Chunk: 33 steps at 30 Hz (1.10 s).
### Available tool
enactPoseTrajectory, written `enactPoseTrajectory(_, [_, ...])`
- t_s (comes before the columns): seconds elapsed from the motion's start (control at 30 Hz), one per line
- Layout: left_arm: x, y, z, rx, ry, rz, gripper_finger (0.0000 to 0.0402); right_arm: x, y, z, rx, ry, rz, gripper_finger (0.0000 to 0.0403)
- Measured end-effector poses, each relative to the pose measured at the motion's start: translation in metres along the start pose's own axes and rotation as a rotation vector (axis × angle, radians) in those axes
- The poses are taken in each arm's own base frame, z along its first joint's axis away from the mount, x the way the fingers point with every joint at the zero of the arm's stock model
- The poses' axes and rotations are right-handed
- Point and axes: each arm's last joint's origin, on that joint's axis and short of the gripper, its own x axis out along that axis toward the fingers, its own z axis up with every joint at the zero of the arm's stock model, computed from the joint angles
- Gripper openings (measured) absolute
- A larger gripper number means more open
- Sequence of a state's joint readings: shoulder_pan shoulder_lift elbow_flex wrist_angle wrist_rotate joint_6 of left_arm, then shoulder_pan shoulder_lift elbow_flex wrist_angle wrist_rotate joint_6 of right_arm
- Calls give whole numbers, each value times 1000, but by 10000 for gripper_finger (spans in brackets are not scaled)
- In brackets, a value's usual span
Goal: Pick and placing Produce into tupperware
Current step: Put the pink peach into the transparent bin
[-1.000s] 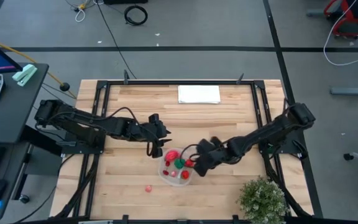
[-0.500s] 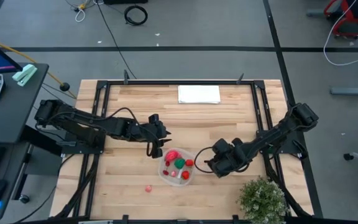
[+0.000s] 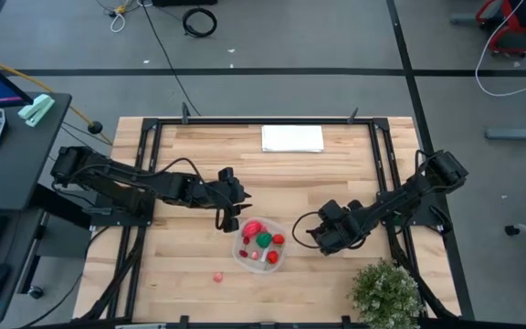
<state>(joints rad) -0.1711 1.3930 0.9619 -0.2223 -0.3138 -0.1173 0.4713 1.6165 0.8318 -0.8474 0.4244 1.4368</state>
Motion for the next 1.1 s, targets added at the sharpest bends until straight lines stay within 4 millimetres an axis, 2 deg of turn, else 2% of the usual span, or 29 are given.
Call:
enactPoseTrajectory(0.3, [0,0,0,-1,0,0,126,2,0,0,5,-23,3,203])
enactPoseTrajectory(0.57, [0,0,0,-2,0,0,115,25,-8,-5,59,-36,58,204])
enactPoseTrajectory(0.73, [0,0,0,-1,0,0,117,27,-10,-3,65,-25,55,201])
enactPoseTrajectory(0.9, [0,0,0,-1,0,0,116,25,-7,-1,72,-18,64,179])
enactPoseTrajectory(1.1, [0,0,0,-1,0,0,111,20,-1,3,33,-15,80,127])
